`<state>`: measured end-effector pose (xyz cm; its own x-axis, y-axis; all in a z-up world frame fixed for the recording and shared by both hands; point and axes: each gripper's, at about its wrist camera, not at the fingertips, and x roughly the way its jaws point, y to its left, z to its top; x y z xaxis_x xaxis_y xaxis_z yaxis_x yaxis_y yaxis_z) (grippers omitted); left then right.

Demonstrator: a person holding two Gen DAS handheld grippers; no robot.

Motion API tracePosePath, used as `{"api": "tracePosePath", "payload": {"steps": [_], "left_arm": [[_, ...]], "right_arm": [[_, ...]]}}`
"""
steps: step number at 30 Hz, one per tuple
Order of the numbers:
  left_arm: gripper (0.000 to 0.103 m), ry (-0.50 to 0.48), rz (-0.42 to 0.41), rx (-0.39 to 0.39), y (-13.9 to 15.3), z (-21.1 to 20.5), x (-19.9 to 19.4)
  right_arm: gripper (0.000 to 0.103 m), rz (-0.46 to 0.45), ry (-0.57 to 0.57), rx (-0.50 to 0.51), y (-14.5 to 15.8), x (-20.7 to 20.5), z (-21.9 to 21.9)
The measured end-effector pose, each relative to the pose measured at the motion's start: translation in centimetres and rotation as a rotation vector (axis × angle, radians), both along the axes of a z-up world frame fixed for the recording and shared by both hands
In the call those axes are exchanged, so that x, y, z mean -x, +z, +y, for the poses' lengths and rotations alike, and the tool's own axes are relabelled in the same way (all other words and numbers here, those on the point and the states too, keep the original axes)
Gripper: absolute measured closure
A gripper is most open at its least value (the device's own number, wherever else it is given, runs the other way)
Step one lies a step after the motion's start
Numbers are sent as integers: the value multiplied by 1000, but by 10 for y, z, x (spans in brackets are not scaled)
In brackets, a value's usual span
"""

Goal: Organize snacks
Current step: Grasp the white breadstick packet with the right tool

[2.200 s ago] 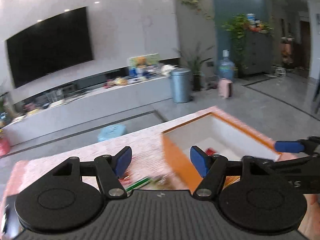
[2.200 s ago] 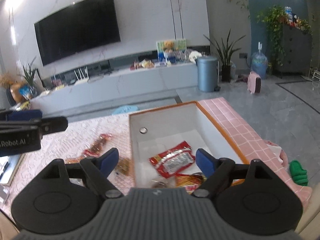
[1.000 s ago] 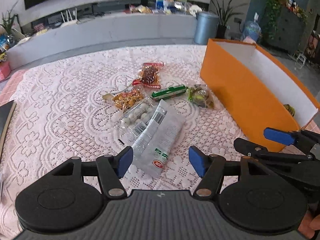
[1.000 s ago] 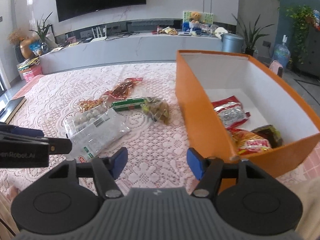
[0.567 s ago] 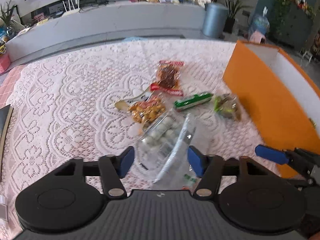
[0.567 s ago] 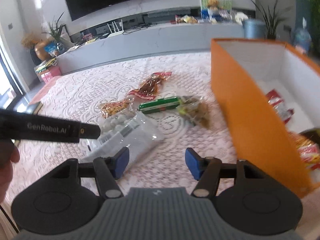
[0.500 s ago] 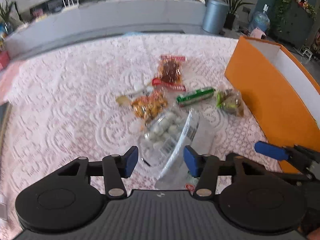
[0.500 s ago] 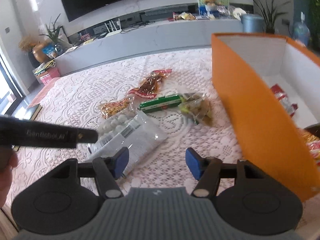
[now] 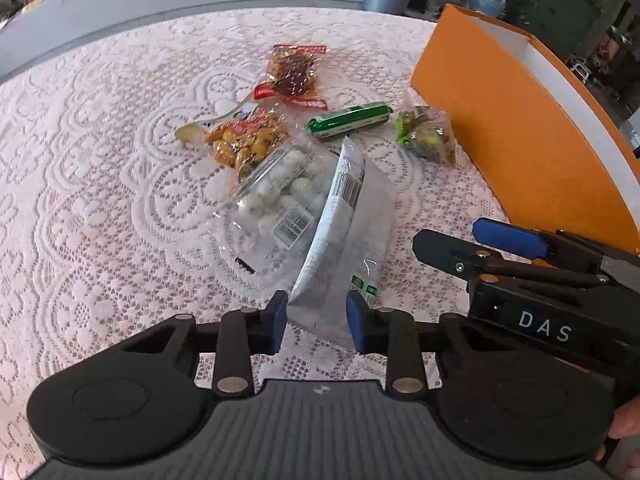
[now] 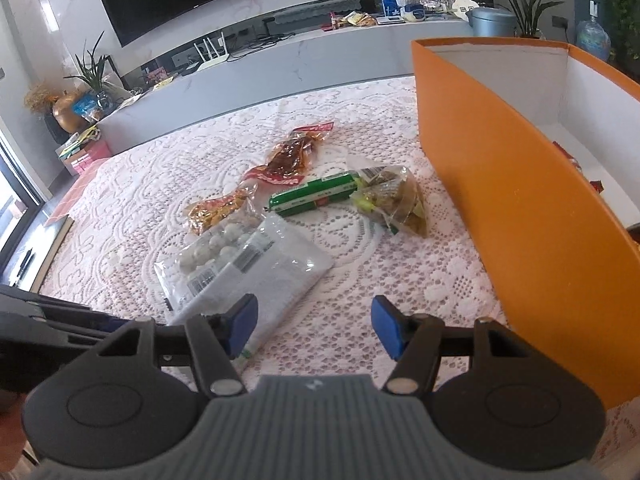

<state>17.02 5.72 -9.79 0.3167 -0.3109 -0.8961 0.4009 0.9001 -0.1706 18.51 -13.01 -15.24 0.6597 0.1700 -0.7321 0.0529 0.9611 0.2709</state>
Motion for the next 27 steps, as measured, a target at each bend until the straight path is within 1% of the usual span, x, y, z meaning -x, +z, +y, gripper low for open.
{"api": "tracePosePath", "payload": {"steps": [2, 5, 7, 8, 11, 14, 17, 18, 20, 21, 22, 23, 24, 25, 27], "left_arm": [[71, -4, 2, 18, 1, 1, 1], [74, -20, 19, 83, 5, 4, 2], [74, -60, 28, 141, 9, 2, 6], [74, -84, 26, 155, 11, -1, 9], [74, -159, 12, 164, 15, -11, 20], [75, -174, 27, 161, 12, -17, 23], [76, -174, 41, 166, 10, -19, 22], [76, -172, 43, 168, 10, -19, 22], [76, -173, 43, 169, 10, -19, 22], [76, -172, 44, 170, 10, -19, 22], [76, -171, 44, 170, 10, -18, 23], [76, -168, 46, 171, 10, -18, 22], [73, -162, 48, 171, 11, -17, 22], [71, -156, 51, 170, 12, -14, 22], [65, -139, 52, 172, 13, -10, 19]], "right_arm": [[41, 2, -4, -10, 1, 1, -1], [41, 10, -17, -50, 1, 2, -8], [41, 12, -28, -68, 3, 4, -12], [41, 13, -30, -75, 4, 5, -14], [41, 10, -29, -119, 8, 8, -19], [41, 9, -24, -164, 9, 8, -19], [42, 30, -14, -183, 4, 3, -15], [44, 42, -13, -189, 1, 1, -14], [55, 70, -17, -206, -5, -2, -14], [57, 84, -20, -215, -9, -4, -14], [63, 95, -23, -223, -11, -6, -14], [68, 103, -26, -231, -14, -7, -15], [72, 109, -27, -235, -16, -8, -15], [81, 113, -27, -235, -17, -9, -15], [83, 111, -18, -237, -18, -11, -14]]}}
